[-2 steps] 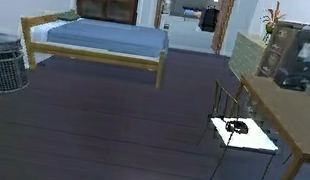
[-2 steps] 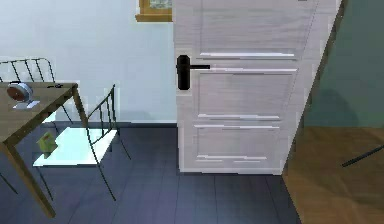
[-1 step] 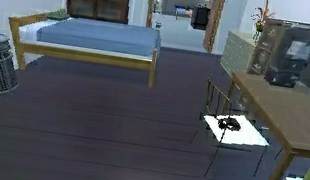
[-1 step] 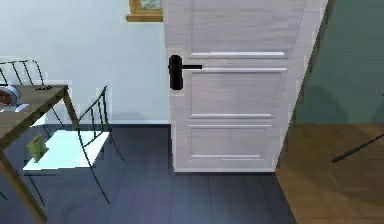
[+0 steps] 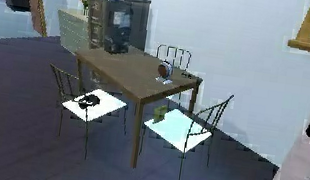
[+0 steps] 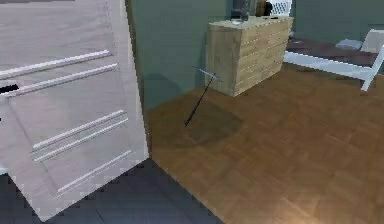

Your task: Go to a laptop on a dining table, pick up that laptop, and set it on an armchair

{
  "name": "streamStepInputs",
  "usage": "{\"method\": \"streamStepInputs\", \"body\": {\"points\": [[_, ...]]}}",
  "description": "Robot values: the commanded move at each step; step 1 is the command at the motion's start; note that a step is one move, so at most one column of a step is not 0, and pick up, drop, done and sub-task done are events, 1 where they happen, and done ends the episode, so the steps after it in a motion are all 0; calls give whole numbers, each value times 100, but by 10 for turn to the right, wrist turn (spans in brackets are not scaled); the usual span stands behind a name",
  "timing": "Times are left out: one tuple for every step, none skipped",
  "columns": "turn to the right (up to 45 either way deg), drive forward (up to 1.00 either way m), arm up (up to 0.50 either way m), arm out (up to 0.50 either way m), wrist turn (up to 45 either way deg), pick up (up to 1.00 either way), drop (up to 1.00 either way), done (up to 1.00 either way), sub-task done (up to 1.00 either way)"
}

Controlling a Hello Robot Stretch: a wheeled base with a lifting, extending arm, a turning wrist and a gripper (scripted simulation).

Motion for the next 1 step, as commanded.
{"method": "streamStepInputs", "body": {"points": [[420,0,0,0,0,0,0,0,0]]}}
